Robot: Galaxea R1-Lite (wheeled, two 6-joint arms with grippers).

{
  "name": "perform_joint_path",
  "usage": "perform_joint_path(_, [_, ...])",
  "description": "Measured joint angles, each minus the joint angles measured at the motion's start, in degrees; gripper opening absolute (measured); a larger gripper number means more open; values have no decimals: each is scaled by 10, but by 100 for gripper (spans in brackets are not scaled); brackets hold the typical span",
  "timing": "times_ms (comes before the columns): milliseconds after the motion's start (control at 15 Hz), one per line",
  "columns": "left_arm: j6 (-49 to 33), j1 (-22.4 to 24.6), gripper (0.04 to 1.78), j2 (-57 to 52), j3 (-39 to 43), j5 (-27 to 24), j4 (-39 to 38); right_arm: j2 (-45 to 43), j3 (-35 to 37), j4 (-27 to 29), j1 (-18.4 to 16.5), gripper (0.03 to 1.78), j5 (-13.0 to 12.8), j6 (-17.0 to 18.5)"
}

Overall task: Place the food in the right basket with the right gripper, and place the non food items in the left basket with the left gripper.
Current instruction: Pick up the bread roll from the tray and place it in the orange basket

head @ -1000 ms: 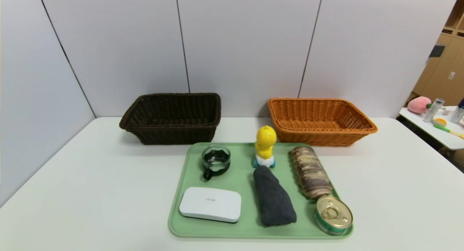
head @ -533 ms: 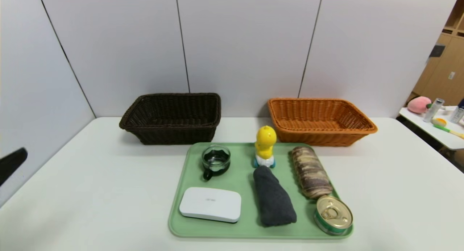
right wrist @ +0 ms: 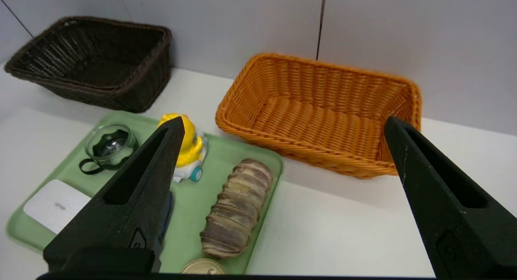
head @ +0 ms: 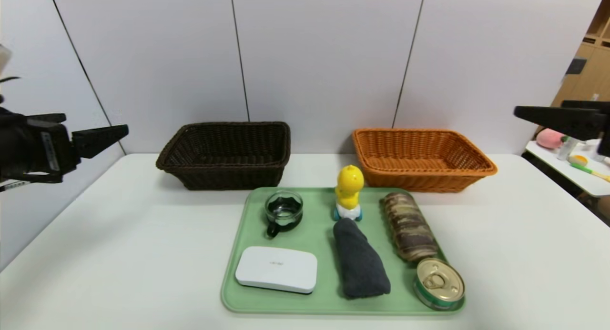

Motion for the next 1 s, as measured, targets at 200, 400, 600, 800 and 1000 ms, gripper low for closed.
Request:
perform_joint_path(200, [36, 0, 169, 78, -29, 5, -1, 111, -99, 85, 45, 171, -52, 10])
perform_joint_path(400, [45, -1, 169, 116, -33, 12, -1, 194, -225, 254, 108, 171, -80, 65])
perform_joint_path(600, [45, 0, 169, 132, -33, 24, -1, 279, -334, 409, 157, 171, -89, 122])
perform_joint_path(800, [43, 0, 169, 139, -28, 29, -2, 342, -363, 465, 184, 171, -112, 136])
perform_joint_path(1000, [41, 0, 169, 141, -10, 31, -15, 372, -339, 461, 190, 171, -123, 147])
